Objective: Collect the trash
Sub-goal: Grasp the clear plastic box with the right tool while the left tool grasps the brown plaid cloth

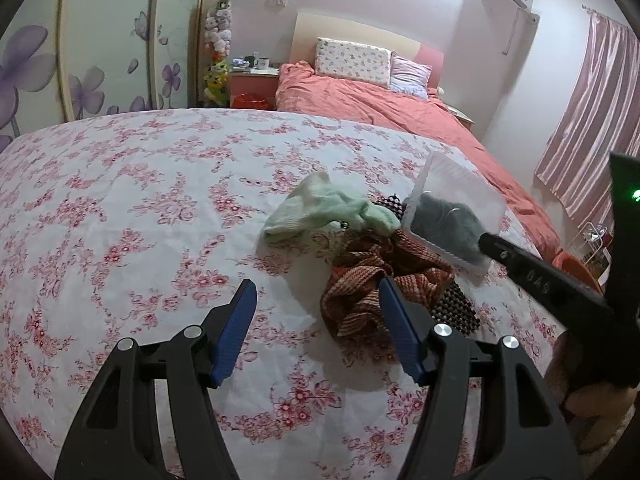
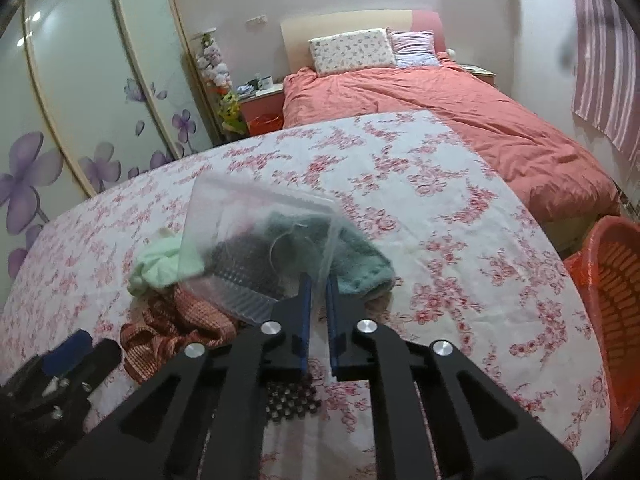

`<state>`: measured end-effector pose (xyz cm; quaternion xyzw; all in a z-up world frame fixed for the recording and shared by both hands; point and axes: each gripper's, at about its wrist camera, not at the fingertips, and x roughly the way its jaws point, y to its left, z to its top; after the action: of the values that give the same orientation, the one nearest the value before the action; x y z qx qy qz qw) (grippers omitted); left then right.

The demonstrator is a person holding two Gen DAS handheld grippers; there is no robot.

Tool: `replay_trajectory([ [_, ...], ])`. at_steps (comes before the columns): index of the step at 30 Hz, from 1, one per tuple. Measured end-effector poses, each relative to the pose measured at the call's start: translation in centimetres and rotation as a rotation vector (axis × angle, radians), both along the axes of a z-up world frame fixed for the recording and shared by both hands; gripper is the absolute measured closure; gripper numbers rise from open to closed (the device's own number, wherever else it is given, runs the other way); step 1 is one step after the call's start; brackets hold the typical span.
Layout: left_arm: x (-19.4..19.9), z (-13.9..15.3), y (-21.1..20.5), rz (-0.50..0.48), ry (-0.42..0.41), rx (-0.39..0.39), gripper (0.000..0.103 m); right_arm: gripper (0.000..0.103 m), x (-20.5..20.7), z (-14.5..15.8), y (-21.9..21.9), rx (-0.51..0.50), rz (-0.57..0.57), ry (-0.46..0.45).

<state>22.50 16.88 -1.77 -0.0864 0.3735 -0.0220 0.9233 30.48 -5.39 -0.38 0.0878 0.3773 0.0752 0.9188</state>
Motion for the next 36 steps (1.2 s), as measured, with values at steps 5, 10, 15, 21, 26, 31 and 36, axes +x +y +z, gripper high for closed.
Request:
replay_trajectory([
  [5,0.6,-0.3,-1.1,-0.024,0.021,-0.001,0.04,0.098,-0.8,0.8,-1.8,0.009,-0.045,-0.017],
  [10,1.6,-0.7,-1.5,-0.023,0.053,-0.013,0.04,0.098,-1.4,1.1,-3.6,0.018,-0.078,-0.021],
  [15,2.6,-1.4,-1.9,-0.036,0.091,-0.02,0.04,0.098,-1.9,1.1,-5.6,0.026,-0.111,-0.021],
  [21,2.2,-1.7,-3.0,-0.073,0.076,-0.014,0.074,0.098,-2.5,0.7,-6.7,0.029,-0.127,-0.014],
  [26,1.3,-0.8,-3.5,-0.095,0.039,-0.006,0.087,0.098,-3.1,0.8,-7.3,0.031,-0.131,-0.019],
  [31,0.2,0.6,-2.7,-0.086,-0.004,-0.012,0.088,0.098,-3.7,1.4,-8.2,0.035,-0.142,-0.033],
  [36,-1.0,2.7,-2.1,-0.081,-0.052,-0.011,0.088,0.098,-4.5,1.9,-9.3,0.044,-0.157,-0.047],
])
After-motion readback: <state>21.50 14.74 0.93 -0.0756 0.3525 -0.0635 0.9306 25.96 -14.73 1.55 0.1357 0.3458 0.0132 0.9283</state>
